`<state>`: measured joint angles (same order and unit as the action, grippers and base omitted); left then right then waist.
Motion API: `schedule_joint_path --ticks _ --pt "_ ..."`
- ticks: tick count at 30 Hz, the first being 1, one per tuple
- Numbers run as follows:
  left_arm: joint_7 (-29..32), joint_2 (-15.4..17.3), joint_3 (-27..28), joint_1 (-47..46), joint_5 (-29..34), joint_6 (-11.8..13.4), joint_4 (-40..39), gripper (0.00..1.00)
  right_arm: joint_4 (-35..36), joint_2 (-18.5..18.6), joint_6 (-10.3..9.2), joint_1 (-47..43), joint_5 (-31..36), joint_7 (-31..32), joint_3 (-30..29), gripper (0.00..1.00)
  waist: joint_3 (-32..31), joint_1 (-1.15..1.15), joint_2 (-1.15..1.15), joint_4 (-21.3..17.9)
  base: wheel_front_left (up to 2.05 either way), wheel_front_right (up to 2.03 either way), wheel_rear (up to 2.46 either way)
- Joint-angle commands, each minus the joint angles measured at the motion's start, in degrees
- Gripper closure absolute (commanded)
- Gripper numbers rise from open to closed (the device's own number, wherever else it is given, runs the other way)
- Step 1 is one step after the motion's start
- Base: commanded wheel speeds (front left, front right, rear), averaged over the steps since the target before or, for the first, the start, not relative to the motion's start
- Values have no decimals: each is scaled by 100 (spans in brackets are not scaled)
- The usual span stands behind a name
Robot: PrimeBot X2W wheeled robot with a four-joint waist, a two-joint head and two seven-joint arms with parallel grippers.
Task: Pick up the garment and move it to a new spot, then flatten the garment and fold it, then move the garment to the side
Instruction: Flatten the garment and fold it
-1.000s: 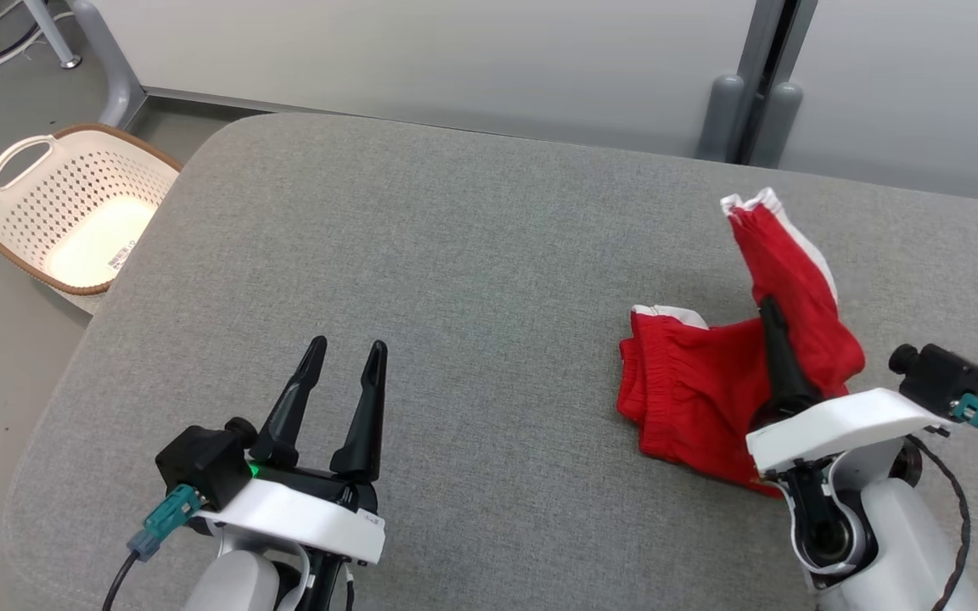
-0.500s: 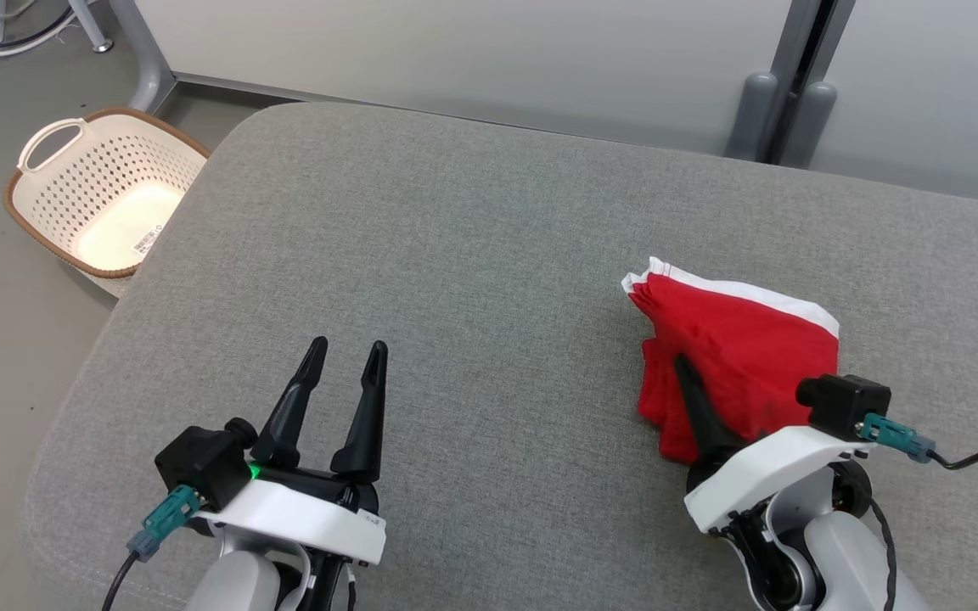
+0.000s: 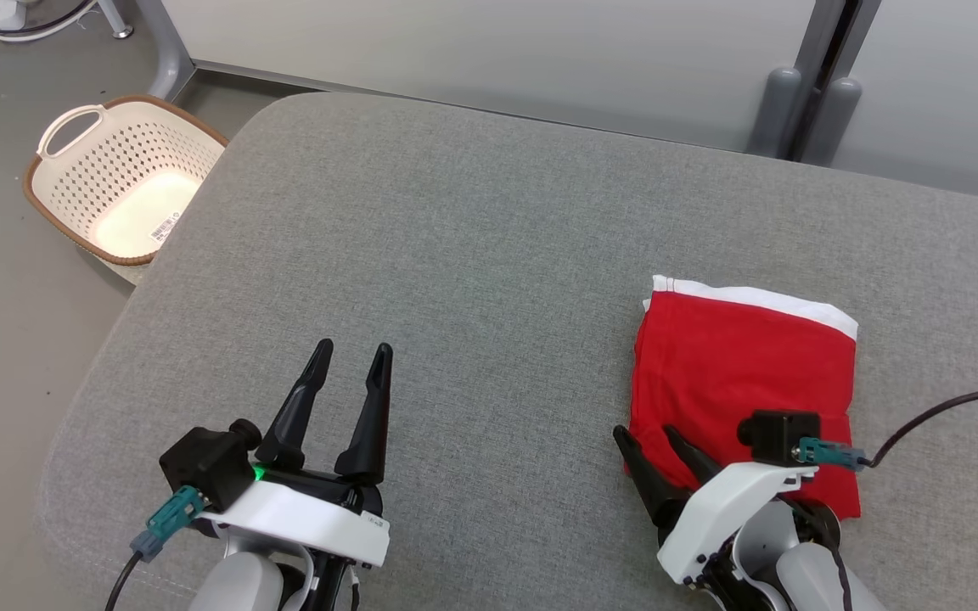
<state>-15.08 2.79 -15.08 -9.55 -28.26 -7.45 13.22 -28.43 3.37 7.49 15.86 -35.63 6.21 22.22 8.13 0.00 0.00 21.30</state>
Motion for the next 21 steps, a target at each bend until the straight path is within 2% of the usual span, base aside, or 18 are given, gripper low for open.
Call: schedule_joint_path --ticks 1,6,10,15,19,21 --pt "-9 23 5 -2 -20 -4 -11 0 -128 22 -1 46 36 52 6 0 1 0 0 7 0 0 0" --pt "-9 24 68 4 -16 -4 -22 0 -27 24 -1 191 43 -160 60 0 8 0 0 -41 0 0 0" --pt "-8 23 113 -40 21 -4 -62 0 343 199 -1 292 67 -533 -129 0 -8 0 0 -145 0 0 0" --pt "-8 23 170 -85 66 -4 -175 0 735 623 -1 306 877 -1199 -483 0 -45 0 0 -337 0 0 0" --pt "-8 23 245 -106 104 -5 -279 0 990 764 -1 137 1641 -1625 -995 0 -66 0 0 -507 0 0 0" --pt "-9 21 287 -120 116 -5 -313 0 1119 695 -1 7 1991 -1772 -1244 0 -59 0 0 -593 0 0 0"
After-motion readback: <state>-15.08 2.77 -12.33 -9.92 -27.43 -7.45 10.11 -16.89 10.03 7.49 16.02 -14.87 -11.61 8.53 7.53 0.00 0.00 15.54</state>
